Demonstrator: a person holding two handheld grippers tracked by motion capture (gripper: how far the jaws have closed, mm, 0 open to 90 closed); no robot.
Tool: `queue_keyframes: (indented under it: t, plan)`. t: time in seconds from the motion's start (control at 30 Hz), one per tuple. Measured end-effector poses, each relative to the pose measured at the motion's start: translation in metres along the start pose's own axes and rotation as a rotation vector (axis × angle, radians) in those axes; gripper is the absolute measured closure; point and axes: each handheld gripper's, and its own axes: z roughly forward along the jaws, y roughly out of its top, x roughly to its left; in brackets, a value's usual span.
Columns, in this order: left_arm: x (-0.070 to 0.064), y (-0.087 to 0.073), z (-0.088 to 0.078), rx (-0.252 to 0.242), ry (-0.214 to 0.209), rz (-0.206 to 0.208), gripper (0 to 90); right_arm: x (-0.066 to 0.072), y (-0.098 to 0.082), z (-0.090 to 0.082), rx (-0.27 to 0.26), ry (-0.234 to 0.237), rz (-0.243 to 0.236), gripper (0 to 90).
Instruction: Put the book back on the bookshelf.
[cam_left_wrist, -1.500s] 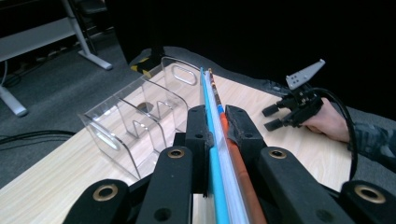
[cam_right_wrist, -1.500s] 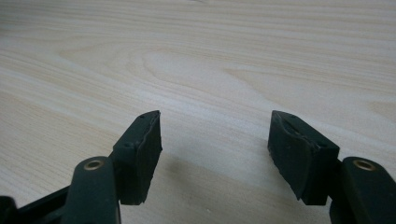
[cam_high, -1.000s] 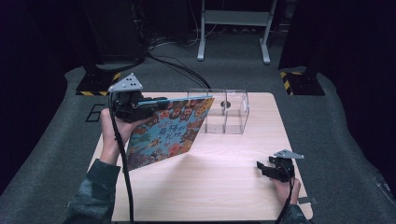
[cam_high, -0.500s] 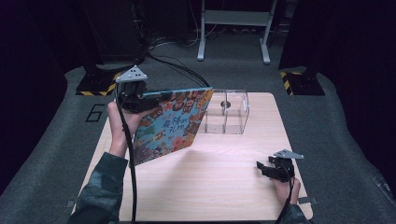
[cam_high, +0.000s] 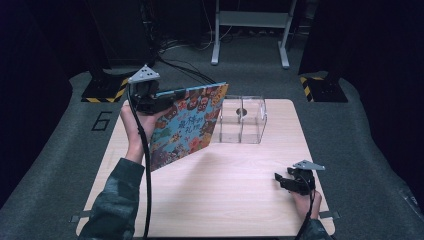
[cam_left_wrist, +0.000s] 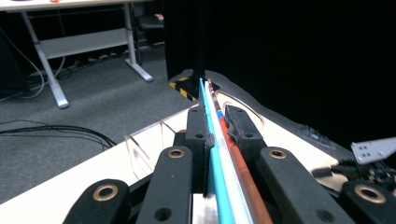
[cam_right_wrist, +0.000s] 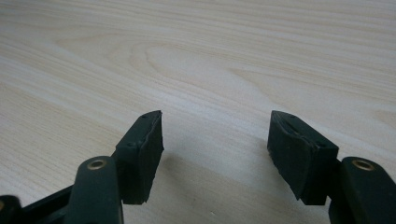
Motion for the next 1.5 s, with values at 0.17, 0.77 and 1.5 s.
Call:
queue_keyframes:
  t: [0.17, 0.77, 1.5]
  plan:
    - [0.001, -0.001, 0.005, -0.025, 0.026, -0.004, 80.2, 0.0, 0.0, 0.0, -0.001, 0.001, -0.002, 35.2]
    - [0.002, -0.004, 0.025, -0.08, 0.069, -0.028, 80.2, 0.004, 0.001, 0.004, 0.013, -0.019, -0.018, 17.9]
    - [-0.003, -0.023, 0.04, -0.194, 0.148, -0.058, 80.2, 0.008, 0.002, 0.007, 0.059, -0.056, -0.07, 5.1]
